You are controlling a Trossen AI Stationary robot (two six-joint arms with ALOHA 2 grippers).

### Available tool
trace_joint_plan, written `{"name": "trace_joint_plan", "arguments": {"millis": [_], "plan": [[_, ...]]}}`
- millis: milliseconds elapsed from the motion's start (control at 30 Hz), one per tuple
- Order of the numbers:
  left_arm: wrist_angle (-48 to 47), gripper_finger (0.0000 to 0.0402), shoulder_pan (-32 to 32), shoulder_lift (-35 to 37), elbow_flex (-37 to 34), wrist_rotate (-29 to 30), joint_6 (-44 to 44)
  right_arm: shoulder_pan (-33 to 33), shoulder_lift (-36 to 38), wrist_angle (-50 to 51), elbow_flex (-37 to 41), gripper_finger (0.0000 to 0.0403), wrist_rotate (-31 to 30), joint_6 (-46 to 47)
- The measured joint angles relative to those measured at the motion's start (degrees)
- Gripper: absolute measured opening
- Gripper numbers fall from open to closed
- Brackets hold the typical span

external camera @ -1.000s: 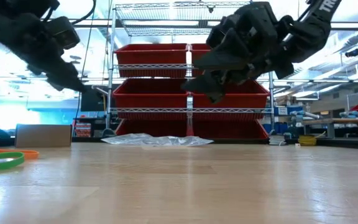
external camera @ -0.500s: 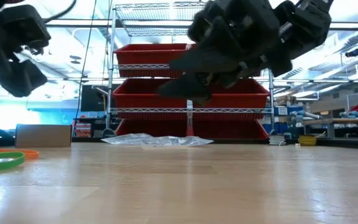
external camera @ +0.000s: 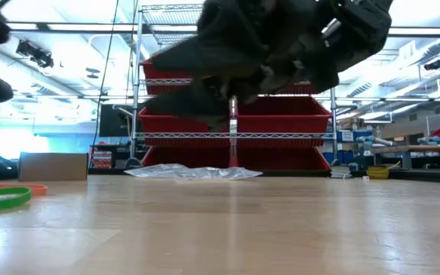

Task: Sort rubber bands
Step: Prepare the rubber bands to put into the zip bags

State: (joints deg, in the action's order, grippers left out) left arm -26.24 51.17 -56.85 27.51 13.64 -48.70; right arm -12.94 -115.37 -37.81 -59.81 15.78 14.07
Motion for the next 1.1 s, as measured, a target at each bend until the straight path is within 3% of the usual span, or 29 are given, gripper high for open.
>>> {"name": "trace_joint_plan", "arguments": {"millis": [300, 733, 900, 1100], "plan": [[2.33, 0.0205, 7.57, -8.81, 1.99, -0.78, -9.24, -0.49, -0.11, 0.22, -0.81, 0.0268, -1.30, 0.69], [8.80, 0.0313, 11.96, -17.88, 2.01, 0.69, -18.21, 0.55, -0.11, 0.27, -0.79, 0.0255, -2.73, 1.09], [12.11, 0.0316, 13.60, -24.34, 2.40, 3.84, -19.42, 0.69, -0.11, 0.22, -0.79, 0.0244, -2.71, 1.09], [12.45, 0.0315, 14.69, -28.87, 4.40, 11.70, -20.43, 0.69, -0.11, 0.24, -0.79, 0.0236, -2.64, 1.83]]}}
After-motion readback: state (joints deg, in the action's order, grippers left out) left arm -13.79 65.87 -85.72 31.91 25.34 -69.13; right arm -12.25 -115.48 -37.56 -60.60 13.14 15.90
